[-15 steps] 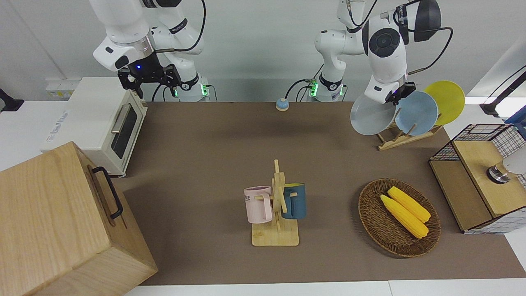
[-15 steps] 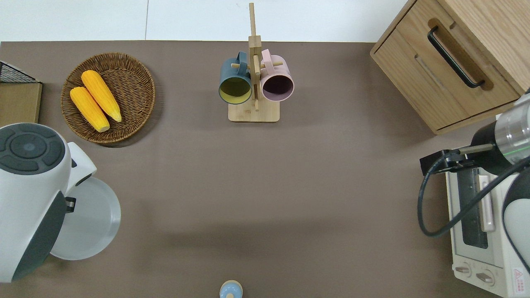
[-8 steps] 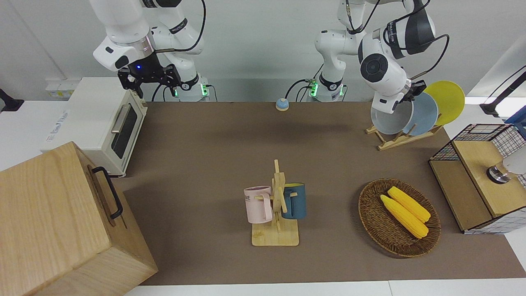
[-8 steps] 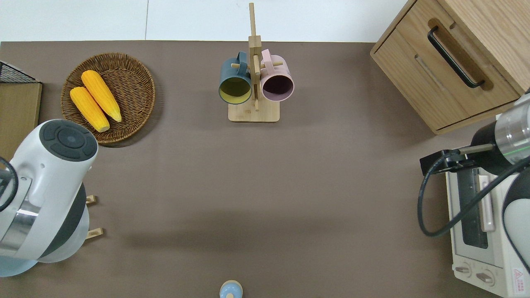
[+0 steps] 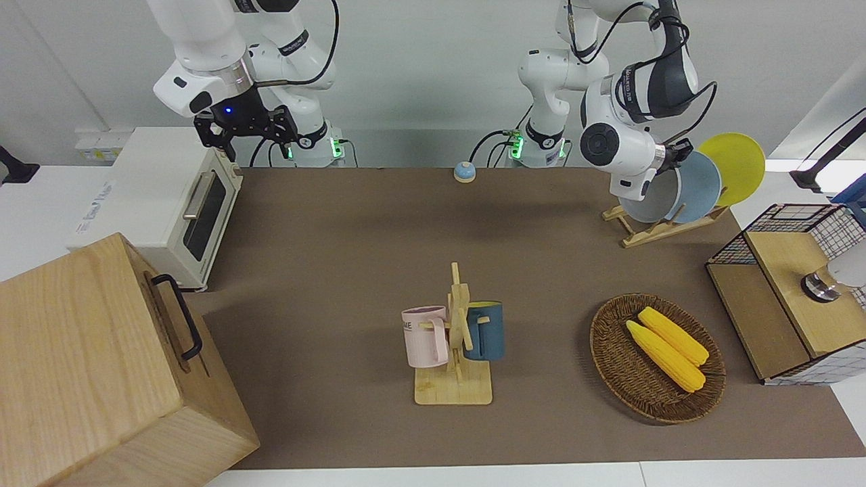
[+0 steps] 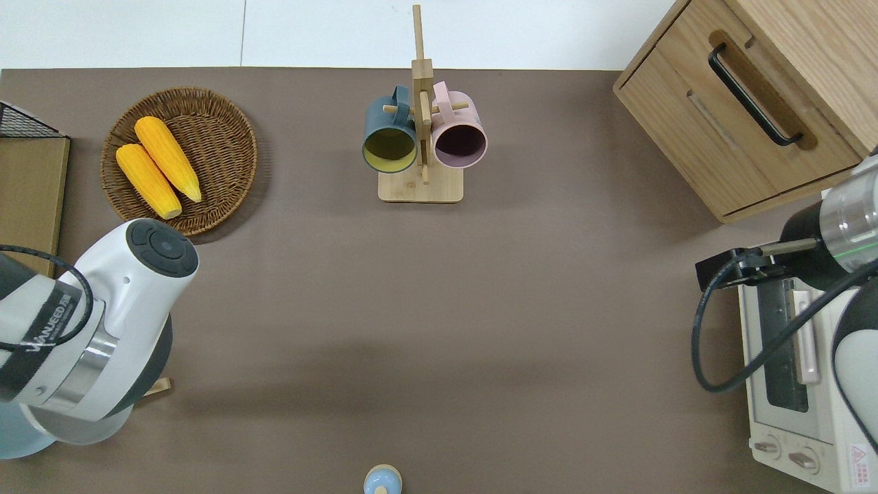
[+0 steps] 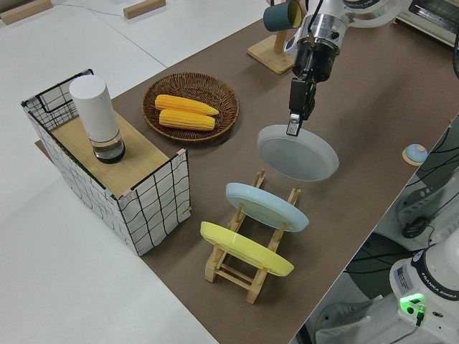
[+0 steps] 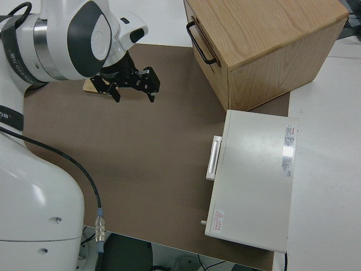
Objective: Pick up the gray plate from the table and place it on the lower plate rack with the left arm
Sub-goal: 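Lower the gray plate upright into the rack's lower slot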
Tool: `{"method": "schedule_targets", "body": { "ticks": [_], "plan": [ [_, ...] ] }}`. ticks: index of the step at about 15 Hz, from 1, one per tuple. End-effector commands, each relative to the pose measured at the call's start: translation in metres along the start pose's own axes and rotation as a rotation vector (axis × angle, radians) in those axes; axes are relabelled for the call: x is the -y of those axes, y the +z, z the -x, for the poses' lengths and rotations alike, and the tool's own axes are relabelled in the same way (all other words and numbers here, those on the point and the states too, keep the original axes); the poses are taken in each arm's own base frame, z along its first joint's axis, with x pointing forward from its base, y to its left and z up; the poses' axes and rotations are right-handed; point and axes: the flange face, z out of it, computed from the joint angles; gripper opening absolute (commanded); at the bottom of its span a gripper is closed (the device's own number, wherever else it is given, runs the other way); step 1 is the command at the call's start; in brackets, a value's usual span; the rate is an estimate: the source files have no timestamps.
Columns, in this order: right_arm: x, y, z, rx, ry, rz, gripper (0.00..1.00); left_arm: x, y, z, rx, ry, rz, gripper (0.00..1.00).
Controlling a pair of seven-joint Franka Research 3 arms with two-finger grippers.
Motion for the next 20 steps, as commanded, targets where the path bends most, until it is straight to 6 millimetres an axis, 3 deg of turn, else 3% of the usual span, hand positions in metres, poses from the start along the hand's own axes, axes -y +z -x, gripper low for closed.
{"method": "schedule_targets", "body": {
  "ticks": [1, 11, 16, 18, 20],
  "plan": [
    [-0.003, -0.003, 0.002, 0.003, 0.017, 0.006, 0.983, -0.014, 0.007, -0.002, 0.008, 0.005, -0.048, 0.0],
    [-0.002, -0.003, 0.002, 0.001, 0.015, 0.006, 0.983, -0.04, 0.02, -0.02, 0.006, 0.037, -0.034, 0.0],
    [-0.002, -0.003, 0.002, 0.001, 0.015, 0.006, 0.983, -0.042, 0.024, -0.025, 0.007, 0.04, -0.031, 0.09],
    [-0.002, -0.003, 0.002, 0.001, 0.015, 0.006, 0.983, -0.042, 0.025, -0.025, 0.006, 0.039, -0.03, 0.21],
    [-0.002, -0.003, 0.002, 0.001, 0.015, 0.006, 0.983, -0.041, 0.025, -0.025, 0.007, 0.041, -0.029, 0.46]
  ]
}}
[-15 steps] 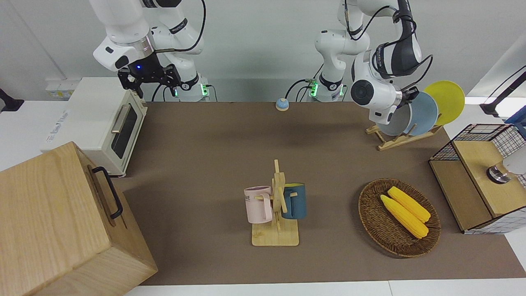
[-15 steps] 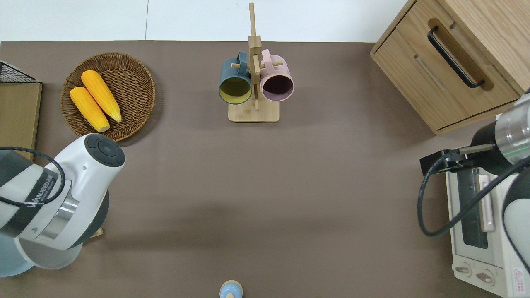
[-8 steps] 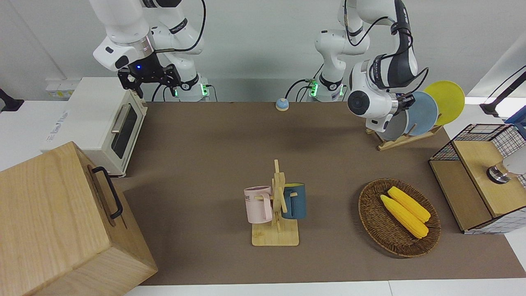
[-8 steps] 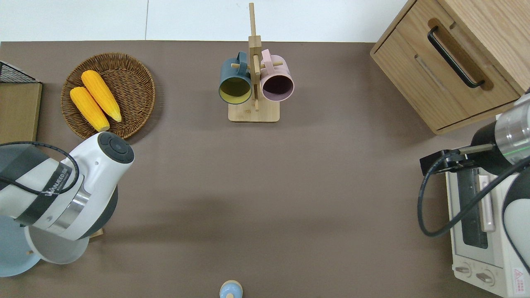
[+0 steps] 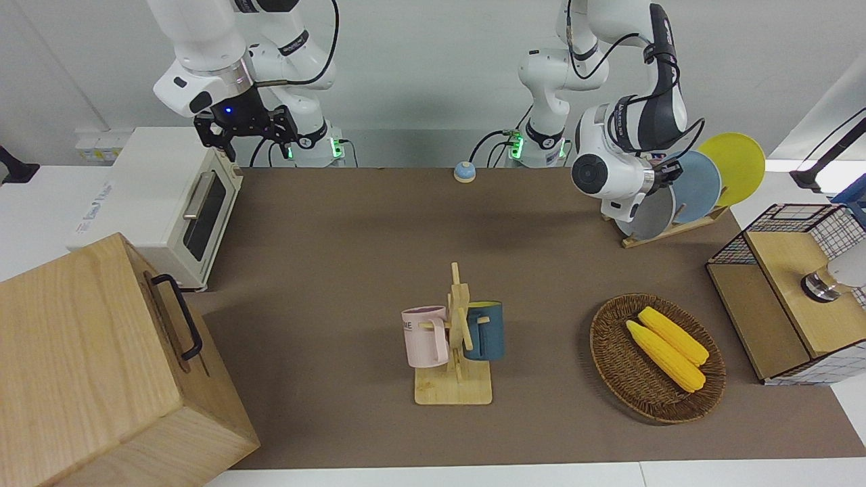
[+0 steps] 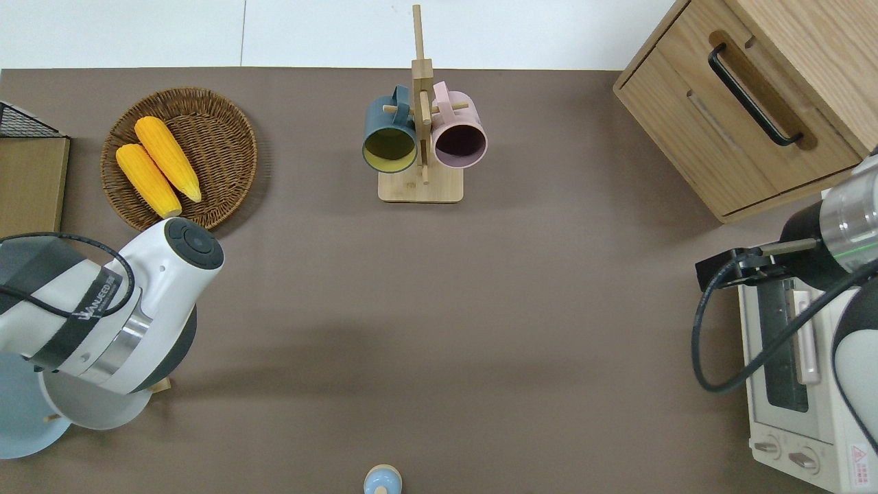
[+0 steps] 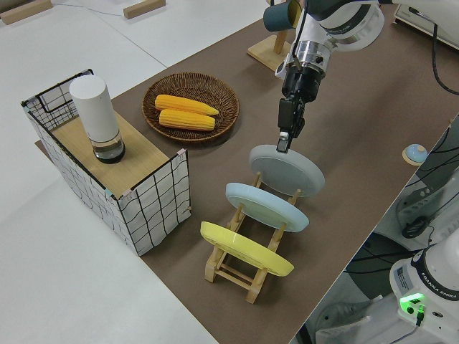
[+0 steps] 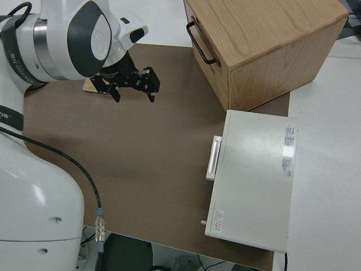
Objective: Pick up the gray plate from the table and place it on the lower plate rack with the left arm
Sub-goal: 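Lower the gray plate upright into the rack's lower slot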
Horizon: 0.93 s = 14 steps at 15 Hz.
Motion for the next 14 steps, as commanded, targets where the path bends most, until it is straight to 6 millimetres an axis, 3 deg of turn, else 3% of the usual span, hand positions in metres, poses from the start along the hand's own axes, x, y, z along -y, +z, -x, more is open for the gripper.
{"method": "schedule_targets", "body": {
  "ticks": [1, 6, 14],
  "plan": [
    [-0.002, -0.003, 0.002, 0.003, 0.015, 0.007, 0.983, 0.001, 0.003, -0.002, -0.01, -0.01, -0.01, 0.65],
    [-0.002, -0.003, 0.002, 0.003, 0.015, 0.007, 0.983, 0.011, -0.009, 0.0, -0.013, -0.012, 0.059, 0.68],
    [-0.002, -0.003, 0.002, 0.001, 0.015, 0.006, 0.983, 0.063, -0.072, -0.001, -0.067, 0.082, 0.455, 0.68]
  ]
}}
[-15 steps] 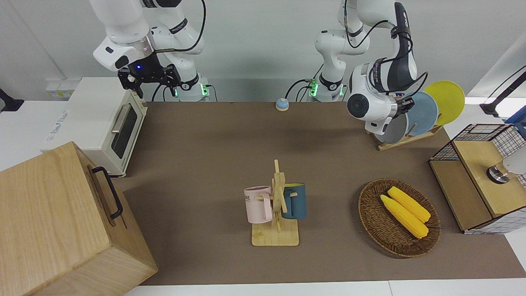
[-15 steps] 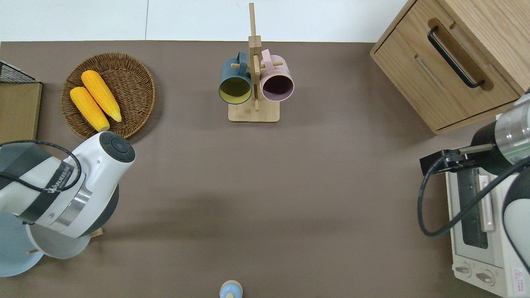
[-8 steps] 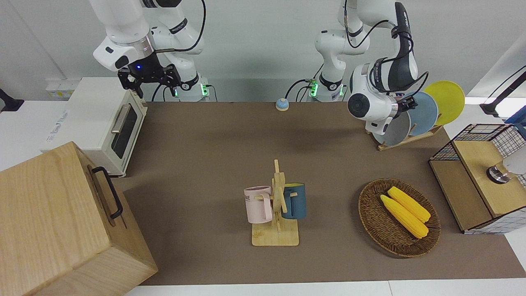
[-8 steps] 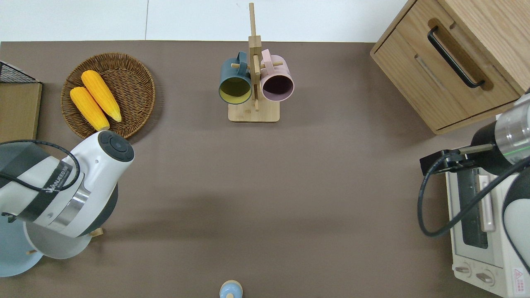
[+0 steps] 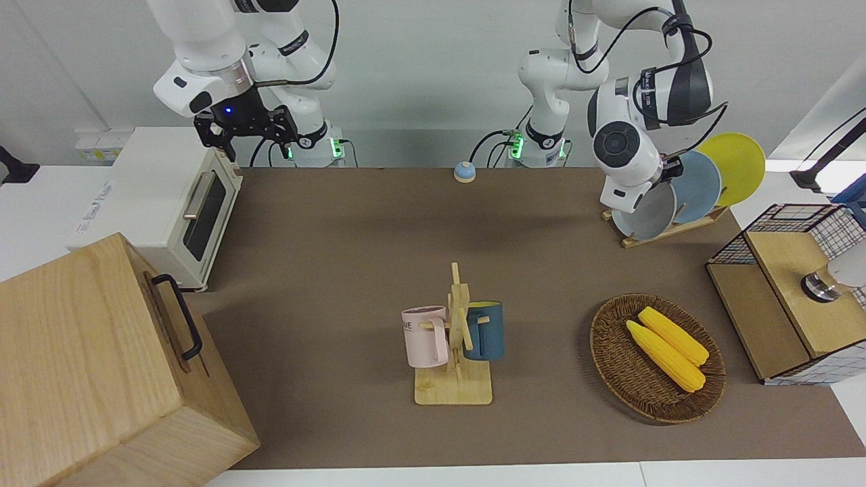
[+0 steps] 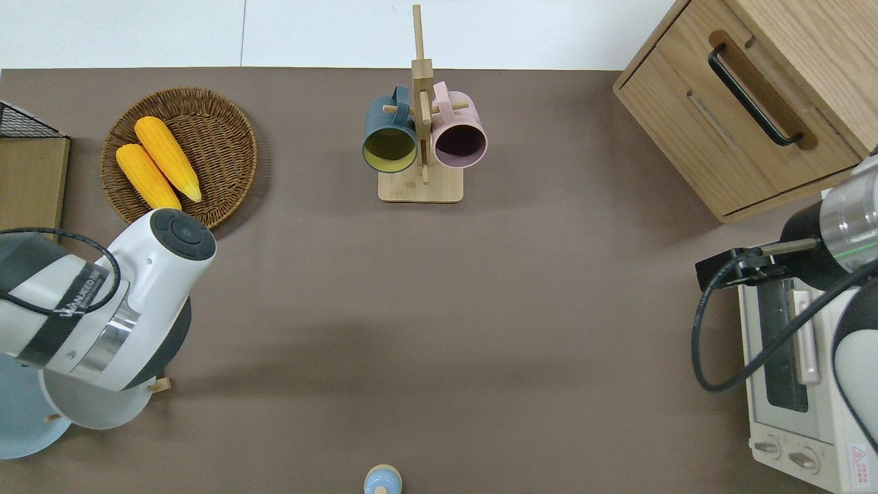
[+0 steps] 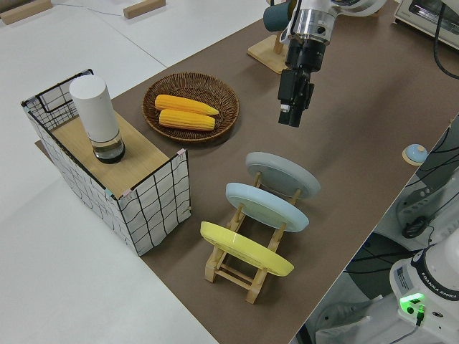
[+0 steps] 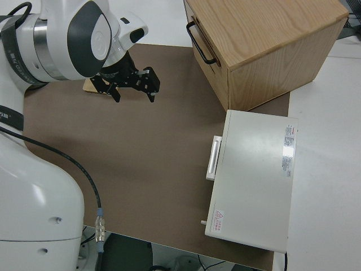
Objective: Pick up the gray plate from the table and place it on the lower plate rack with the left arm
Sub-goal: 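Open the left gripper and withdraw it away from the rack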
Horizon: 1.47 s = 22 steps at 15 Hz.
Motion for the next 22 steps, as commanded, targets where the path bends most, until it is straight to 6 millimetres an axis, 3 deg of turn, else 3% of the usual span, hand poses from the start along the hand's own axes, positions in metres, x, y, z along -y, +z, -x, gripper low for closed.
{"method": "schedule_targets", "body": {
  "ticks": [1, 2, 3, 5, 10, 17, 22],
  "plan": [
    [-0.002, -0.003, 0.002, 0.001, 0.015, 0.006, 0.983, 0.025, -0.028, 0.0, -0.027, 0.033, 0.223, 0.72],
    [-0.003, -0.003, 0.002, 0.001, 0.017, 0.006, 0.983, 0.03, -0.031, -0.001, -0.024, 0.033, 0.286, 0.81],
    [-0.002, -0.003, 0.002, 0.001, 0.015, 0.006, 0.983, 0.04, -0.039, 0.0, -0.035, 0.025, 0.352, 0.99],
    [-0.003, -0.003, 0.002, 0.001, 0.017, 0.006, 0.983, 0.057, -0.058, -0.001, -0.066, 0.004, 0.468, 1.0],
    [-0.003, -0.003, 0.002, 0.001, 0.017, 0.006, 0.983, 0.075, -0.086, 0.003, -0.141, 0.068, 0.633, 1.0],
    [-0.002, -0.003, 0.002, 0.003, 0.015, 0.007, 0.983, 0.092, -0.121, 0.012, -0.231, 0.093, 0.708, 1.0],
    [-0.003, -0.003, 0.002, 0.001, 0.017, 0.006, 0.983, 0.094, -0.129, 0.013, -0.257, 0.08, 0.716, 1.0]
  ]
}}
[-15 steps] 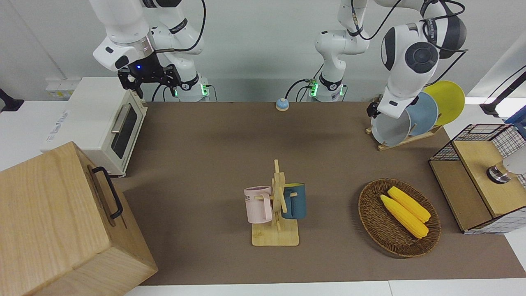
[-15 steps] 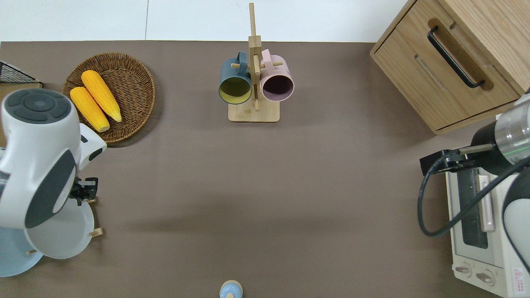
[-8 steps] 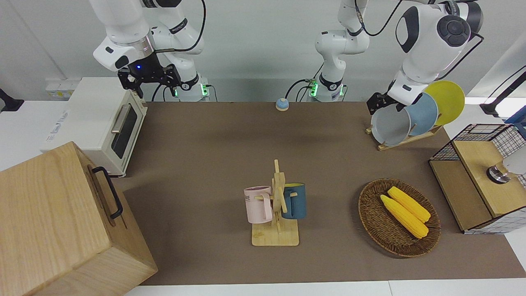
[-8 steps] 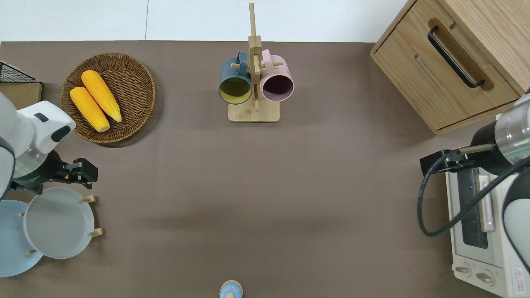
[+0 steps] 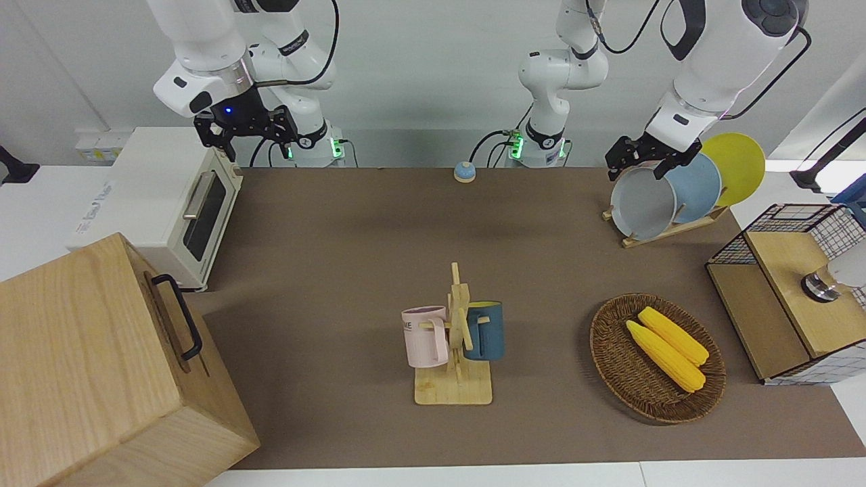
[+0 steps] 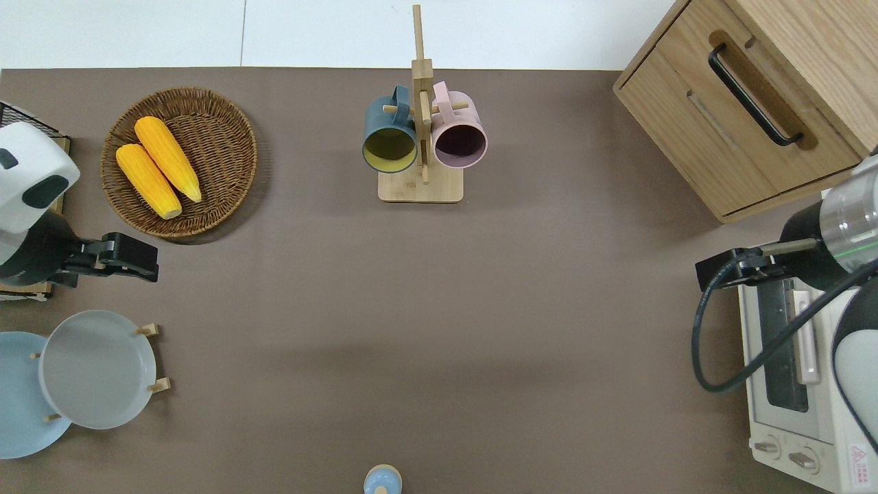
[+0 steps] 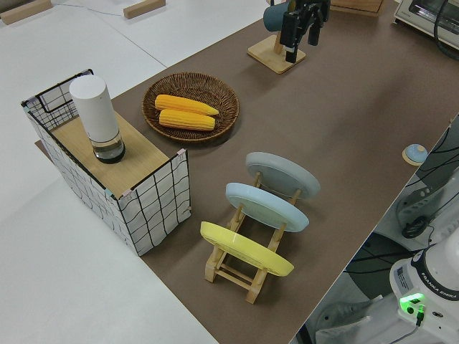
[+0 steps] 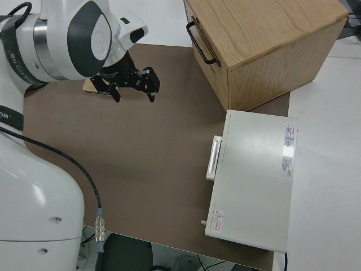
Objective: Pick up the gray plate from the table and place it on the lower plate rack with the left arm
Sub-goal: 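Open the left gripper and withdraw it away from the rack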
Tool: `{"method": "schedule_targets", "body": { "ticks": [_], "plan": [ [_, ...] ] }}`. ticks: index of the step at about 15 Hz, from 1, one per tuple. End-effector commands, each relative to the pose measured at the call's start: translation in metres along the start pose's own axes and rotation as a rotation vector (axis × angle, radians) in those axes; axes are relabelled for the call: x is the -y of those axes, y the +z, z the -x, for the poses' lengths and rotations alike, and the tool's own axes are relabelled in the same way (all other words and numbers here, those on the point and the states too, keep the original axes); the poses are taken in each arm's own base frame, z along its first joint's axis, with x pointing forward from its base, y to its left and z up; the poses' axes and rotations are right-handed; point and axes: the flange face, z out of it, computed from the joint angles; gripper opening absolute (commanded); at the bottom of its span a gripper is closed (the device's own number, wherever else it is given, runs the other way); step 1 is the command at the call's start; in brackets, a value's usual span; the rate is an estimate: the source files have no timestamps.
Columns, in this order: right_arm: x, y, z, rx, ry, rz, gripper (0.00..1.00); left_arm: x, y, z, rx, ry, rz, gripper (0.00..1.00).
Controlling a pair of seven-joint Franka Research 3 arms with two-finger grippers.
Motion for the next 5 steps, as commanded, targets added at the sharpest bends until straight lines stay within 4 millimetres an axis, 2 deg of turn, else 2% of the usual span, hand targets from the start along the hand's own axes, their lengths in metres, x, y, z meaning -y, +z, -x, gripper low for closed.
{"method": "schedule_targets", "body": {
  "ticks": [1, 5],
  "plan": [
    [-0.002, -0.0033, 0.0022, 0.001, 0.015, 0.006, 0.983, -0.0018, -0.0057, -0.0043, -0.024, 0.016, 0.017, 1.0],
    [-0.002, -0.0033, 0.0022, 0.001, 0.015, 0.006, 0.983, -0.0033, -0.004, -0.0046, -0.019, 0.014, 0.015, 1.0]
  ]
}}
